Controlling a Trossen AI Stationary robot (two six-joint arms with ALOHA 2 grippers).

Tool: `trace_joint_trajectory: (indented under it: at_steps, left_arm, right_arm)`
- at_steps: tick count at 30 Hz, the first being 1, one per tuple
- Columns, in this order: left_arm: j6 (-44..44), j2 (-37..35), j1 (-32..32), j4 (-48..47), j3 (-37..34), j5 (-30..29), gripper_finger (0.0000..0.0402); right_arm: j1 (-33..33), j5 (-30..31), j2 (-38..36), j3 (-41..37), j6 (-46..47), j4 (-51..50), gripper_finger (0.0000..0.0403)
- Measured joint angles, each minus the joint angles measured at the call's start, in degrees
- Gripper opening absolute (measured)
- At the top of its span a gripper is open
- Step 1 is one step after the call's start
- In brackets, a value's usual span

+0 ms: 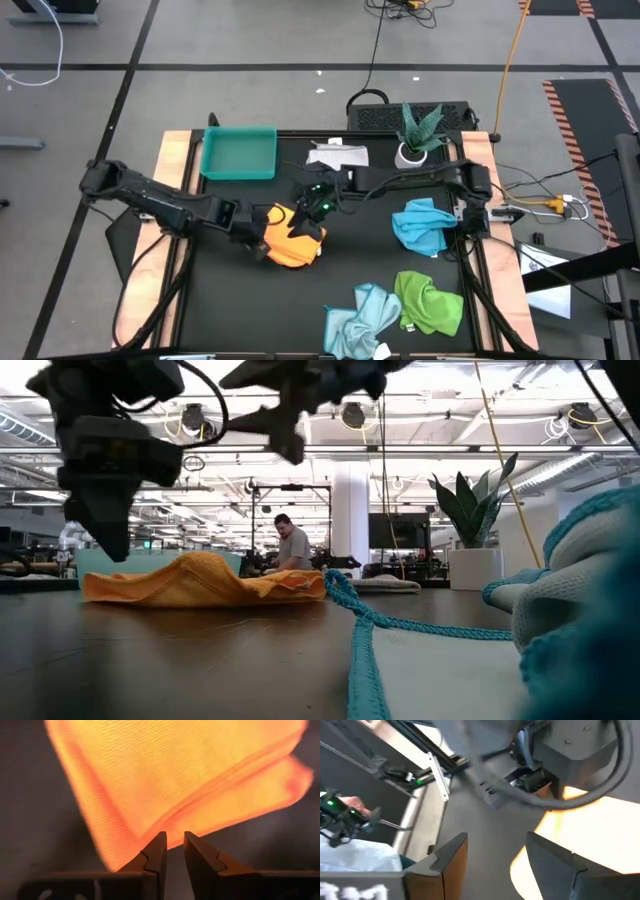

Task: Fold microfiber towels
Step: Fold the orange microfiber towel

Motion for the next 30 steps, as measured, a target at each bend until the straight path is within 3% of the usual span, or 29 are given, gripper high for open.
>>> trace_joint_trajectory:
  at_steps: [3, 10, 22, 30]
  left_arm:
    - [-2.08, 0.0, 2.95, 1.47, -0.51, 3.38, 0.0067]
    - [-3.97, -0.02, 6.74, 0.14, -0.53, 3.59, 0.0067]
    - [-6.48, 0.33, 6.35, -5.03, -0.53, 2.77, 0.0067]
    - [-4.86, 3.27, 6.35, -2.76, -0.55, 2.39, 0.0067]
  right_arm:
    - [0.29, 1.74, -2.11, 0.0, -1.0, -2.86, 0.0192]
    - [0.84, 2.98, -4.77, 0.0, -3.16, -5.79, 0.0192]
    - [1.12, 3.0, -4.85, -0.02, -4.9, -10.88, 0.0192]
    - [1.85, 6.01, -4.89, -2.79, -3.88, -14.53, 0.0192]
